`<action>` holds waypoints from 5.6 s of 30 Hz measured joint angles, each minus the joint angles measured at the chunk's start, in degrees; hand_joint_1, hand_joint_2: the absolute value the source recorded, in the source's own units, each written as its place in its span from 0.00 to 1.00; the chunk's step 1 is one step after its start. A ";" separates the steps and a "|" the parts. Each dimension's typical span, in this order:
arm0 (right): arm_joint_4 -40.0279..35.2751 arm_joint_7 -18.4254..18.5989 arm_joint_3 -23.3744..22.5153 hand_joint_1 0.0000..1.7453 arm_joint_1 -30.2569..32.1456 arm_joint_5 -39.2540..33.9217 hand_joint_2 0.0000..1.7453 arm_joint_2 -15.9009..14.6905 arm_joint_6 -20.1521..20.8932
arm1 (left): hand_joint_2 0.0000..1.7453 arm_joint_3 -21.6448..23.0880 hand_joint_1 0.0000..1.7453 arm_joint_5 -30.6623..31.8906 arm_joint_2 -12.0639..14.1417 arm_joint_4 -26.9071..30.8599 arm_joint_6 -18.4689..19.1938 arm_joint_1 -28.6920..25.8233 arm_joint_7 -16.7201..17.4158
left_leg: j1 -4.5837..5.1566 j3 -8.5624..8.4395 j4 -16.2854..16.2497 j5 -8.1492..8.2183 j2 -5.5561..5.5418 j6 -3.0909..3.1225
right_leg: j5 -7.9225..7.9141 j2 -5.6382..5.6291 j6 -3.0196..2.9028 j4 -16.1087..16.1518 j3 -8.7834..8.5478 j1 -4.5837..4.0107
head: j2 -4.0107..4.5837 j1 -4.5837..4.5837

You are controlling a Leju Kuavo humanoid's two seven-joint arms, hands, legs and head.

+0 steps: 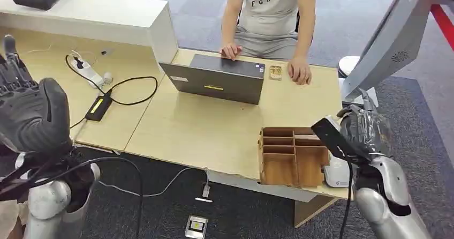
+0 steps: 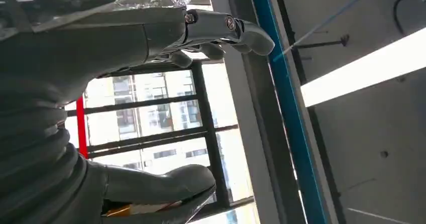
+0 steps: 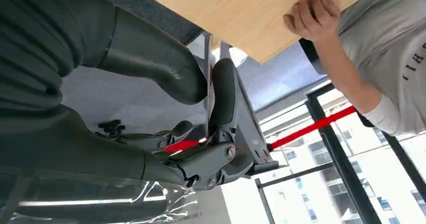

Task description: Pass the card to the sensor for recognition and then transmit it.

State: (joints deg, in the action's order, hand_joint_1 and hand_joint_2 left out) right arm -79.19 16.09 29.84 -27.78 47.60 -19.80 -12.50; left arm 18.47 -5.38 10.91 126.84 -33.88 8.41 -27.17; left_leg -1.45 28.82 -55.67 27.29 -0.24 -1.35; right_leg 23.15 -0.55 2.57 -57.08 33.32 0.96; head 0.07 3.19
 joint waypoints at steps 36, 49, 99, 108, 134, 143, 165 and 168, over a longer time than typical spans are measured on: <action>2.89 0.09 -7.06 1.00 16.25 -8.44 1.00 -2.65 -3.87 | 1.00 -2.25 0.00 0.00 1.97 3.54 -0.77 -0.95 2.47 | -0.01 0.01 0.03 0.01 0.01 0.00 | 0.01 0.00 -0.01 0.00 0.01 0.00 | 0.00 -0.02; 6.75 -0.02 -7.06 1.00 18.91 -8.90 1.00 -1.16 -4.52 | 1.00 -1.22 0.00 -1.86 1.97 2.12 0.00 0.69 2.10 | -0.01 -0.01 0.03 0.01 0.03 0.00 | 0.02 -0.01 -0.02 0.00 0.01 0.00 | 0.00 0.00; 3.59 -3.04 -5.20 1.00 -7.54 2.29 1.00 -1.09 2.67 | 1.00 1.12 0.00 -3.43 0.66 -0.87 0.63 3.17 -2.27 | -0.01 0.07 0.02 -0.06 0.03 -0.01 | -0.05 -0.02 -0.04 -0.04 0.03 0.01 | 0.00 -0.02; 18.91 -4.72 2.45 1.00 -22.57 2.03 1.00 5.62 2.54 | 1.00 1.73 0.00 -6.12 -0.55 -3.06 3.21 5.23 -4.22 | -0.01 0.14 0.01 -0.13 0.00 -0.05 | -0.07 0.04 -0.04 -0.05 0.12 0.00 | 0.00 -0.02; 46.75 -4.15 11.17 1.00 -34.36 6.43 1.00 18.97 2.47 | 1.00 1.84 0.00 -7.63 -2.14 -5.75 5.18 6.71 -4.87 | -0.02 0.20 0.00 -0.13 -0.01 -0.05 | -0.08 0.03 -0.04 -0.05 0.19 -0.02 | 0.00 -0.02; 49.90 -4.15 12.19 1.00 -34.45 6.51 1.00 20.17 2.38 | 1.00 1.79 0.00 -8.35 -2.16 -6.27 5.62 6.71 -4.89 | -0.02 0.19 -0.01 -0.13 -0.01 -0.05 | -0.08 0.02 -0.04 -0.05 0.20 -0.01 | 0.00 0.00; 50.79 -6.32 12.89 0.00 -34.50 5.99 1.00 18.62 -2.45 | 1.00 0.70 0.00 -8.37 -2.16 -6.82 6.29 5.94 -5.07 | -0.02 0.18 -0.02 -0.13 0.00 -0.05 | -0.10 0.01 -0.05 -0.05 0.21 -0.01 | 0.00 0.00; 47.01 -7.21 12.30 0.00 -34.08 5.29 1.00 17.50 -3.17 | 1.00 0.11 0.00 -8.15 -2.16 -6.82 6.58 5.55 -5.07 | -0.02 0.16 -0.03 -0.13 0.00 -0.05 | -0.10 0.01 -0.05 -0.05 0.21 -0.02 | 0.00 0.00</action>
State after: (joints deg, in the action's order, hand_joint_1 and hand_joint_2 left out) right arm -32.18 8.87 42.14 -61.86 52.89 -2.30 -15.67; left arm 18.58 -13.53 8.74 120.02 -27.30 13.96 -32.24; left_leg -1.47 28.98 -55.70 27.16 -0.24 -1.41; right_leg 23.05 -0.54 2.52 -57.13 33.53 0.95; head 0.07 3.19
